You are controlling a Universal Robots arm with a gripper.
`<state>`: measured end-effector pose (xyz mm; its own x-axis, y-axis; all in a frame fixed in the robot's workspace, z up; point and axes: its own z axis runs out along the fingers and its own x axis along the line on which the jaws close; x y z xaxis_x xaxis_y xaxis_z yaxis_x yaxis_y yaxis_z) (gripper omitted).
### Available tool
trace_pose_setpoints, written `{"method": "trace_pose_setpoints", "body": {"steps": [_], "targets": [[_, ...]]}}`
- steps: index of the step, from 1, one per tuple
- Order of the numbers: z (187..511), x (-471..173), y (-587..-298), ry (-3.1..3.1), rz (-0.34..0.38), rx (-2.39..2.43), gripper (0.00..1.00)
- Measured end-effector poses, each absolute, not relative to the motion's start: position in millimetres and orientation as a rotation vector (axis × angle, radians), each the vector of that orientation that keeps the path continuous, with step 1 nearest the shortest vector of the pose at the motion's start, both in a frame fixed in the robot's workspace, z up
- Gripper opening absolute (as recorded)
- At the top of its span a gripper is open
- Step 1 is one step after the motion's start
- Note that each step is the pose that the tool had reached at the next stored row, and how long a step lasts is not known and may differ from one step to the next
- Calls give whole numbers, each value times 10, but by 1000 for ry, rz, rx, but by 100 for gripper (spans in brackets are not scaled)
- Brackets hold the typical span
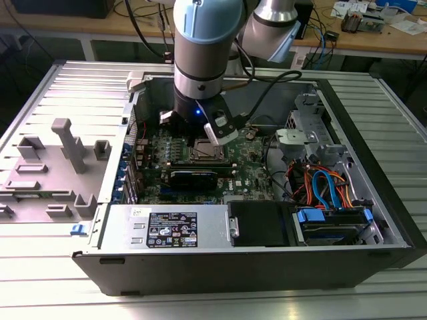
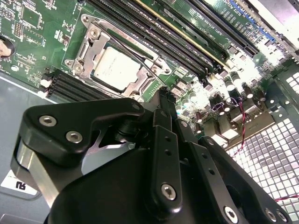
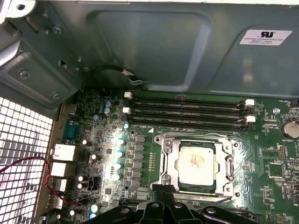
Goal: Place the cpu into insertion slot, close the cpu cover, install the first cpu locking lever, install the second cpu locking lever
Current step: 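Install the second cpu locking lever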
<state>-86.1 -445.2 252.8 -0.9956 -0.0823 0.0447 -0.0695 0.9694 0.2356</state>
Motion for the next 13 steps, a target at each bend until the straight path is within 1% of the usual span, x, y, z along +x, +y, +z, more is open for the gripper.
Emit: {"method": "trace_pose_setpoints", "body": {"steps": [13], "targets": [[2528, -677, -4452, -3029, -364, 110, 11]]}}
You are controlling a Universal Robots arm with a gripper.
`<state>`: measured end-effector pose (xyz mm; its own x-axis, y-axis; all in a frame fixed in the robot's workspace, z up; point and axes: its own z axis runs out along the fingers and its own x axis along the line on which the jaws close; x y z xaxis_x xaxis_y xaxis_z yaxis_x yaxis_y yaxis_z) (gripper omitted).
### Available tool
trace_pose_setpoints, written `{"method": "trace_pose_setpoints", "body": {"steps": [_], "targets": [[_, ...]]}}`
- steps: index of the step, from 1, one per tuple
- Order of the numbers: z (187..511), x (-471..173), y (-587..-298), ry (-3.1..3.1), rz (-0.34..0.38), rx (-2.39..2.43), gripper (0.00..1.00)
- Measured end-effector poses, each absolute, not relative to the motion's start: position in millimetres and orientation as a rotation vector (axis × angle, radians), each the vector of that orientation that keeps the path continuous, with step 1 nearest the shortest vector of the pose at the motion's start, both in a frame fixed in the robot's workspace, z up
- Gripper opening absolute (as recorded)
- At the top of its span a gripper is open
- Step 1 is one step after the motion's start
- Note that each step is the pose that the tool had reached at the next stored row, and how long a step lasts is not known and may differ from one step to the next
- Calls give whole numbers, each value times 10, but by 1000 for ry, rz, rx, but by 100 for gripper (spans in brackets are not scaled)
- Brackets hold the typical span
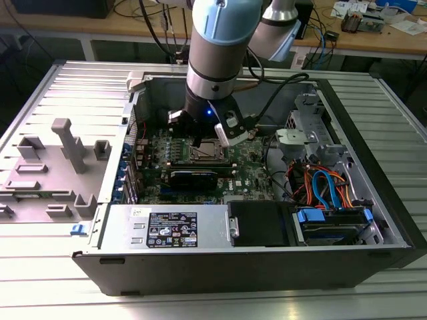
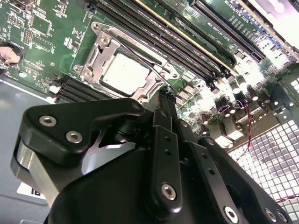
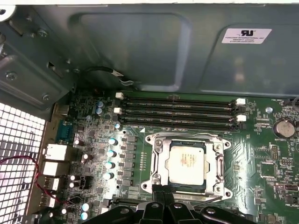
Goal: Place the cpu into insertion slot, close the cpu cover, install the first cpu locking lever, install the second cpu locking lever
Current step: 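Install the second cpu locking lever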
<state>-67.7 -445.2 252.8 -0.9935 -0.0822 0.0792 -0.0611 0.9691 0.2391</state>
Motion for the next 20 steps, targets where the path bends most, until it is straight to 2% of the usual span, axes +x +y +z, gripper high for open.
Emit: {"method": "trace_pose_setpoints", "body": {"steps": [9, 20], "targets": [[2528, -545, -4475, -2977, -366, 107, 11], [2439, -539, -4659, -2964, -394, 114, 11]]}}
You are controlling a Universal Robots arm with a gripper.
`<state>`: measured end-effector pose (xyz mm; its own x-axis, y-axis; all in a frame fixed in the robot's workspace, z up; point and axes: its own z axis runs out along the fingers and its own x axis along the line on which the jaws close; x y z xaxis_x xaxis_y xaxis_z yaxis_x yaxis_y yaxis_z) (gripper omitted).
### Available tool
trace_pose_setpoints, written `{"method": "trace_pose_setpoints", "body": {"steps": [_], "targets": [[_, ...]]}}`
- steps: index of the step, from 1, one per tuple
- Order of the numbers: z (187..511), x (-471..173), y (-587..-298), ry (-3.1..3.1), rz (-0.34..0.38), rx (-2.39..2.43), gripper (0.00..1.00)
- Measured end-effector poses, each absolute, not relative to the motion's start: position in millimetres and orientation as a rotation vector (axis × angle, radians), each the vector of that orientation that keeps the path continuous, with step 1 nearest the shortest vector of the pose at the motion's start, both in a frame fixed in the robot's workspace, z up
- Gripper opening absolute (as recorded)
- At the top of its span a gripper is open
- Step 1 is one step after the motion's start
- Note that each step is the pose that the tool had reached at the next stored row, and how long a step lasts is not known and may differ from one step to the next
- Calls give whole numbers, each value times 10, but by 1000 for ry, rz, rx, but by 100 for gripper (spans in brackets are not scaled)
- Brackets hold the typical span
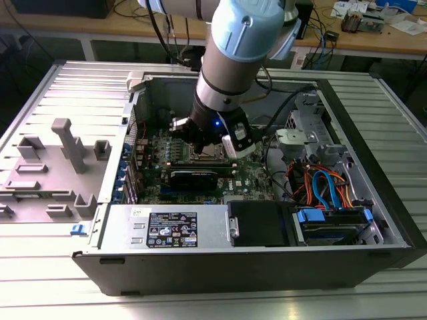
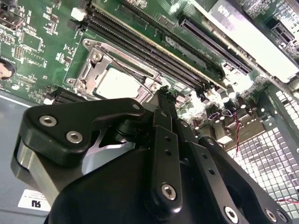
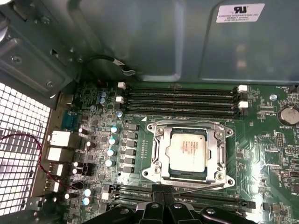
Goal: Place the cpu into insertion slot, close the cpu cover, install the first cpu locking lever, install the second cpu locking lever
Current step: 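Install the second cpu locking lever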
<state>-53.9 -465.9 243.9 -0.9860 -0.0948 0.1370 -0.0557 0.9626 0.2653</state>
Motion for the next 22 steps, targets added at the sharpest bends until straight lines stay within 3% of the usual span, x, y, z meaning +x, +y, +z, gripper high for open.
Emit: {"method": "trace_pose_setpoints", "body": {"steps": [9, 22], "targets": [[2327, -617, -4712, -2955, -461, 124, 11], [2210, -735, -4712, -2998, -486, 142, 11]]}}
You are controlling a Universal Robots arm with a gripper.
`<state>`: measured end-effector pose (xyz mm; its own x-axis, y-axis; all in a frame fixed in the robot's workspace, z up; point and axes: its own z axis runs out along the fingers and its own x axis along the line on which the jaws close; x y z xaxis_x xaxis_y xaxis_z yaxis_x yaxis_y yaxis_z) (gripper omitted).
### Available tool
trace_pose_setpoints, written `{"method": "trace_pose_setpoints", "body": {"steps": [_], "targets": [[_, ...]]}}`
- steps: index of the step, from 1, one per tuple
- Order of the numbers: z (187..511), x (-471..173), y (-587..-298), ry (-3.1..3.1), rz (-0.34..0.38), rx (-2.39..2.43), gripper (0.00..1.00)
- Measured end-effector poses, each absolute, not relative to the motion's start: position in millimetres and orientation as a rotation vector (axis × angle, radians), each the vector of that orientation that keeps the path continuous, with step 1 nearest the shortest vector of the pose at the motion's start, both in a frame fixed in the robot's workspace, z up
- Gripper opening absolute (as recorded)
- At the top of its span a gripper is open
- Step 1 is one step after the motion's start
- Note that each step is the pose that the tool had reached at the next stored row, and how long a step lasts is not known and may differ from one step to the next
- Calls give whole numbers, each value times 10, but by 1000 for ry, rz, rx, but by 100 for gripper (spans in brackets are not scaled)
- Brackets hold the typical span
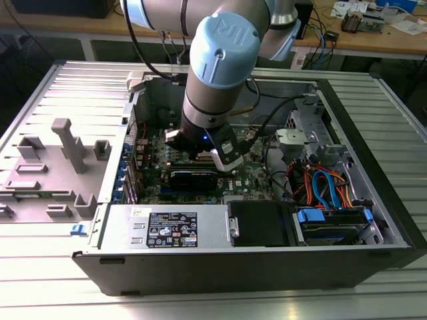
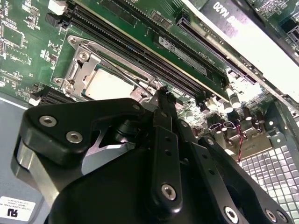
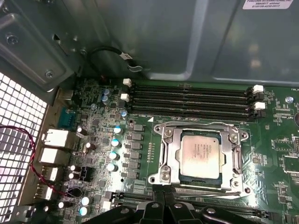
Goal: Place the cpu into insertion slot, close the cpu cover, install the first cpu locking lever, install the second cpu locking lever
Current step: 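Install the second cpu locking lever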
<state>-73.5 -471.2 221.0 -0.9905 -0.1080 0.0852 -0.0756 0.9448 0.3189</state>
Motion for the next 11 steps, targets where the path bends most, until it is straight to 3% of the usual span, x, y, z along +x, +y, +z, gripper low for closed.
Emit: {"method": "trace_pose_setpoints", "body": {"steps": [11], "targets": [[2206, -736, -4712, -2998, -490, 143, 11]]}}
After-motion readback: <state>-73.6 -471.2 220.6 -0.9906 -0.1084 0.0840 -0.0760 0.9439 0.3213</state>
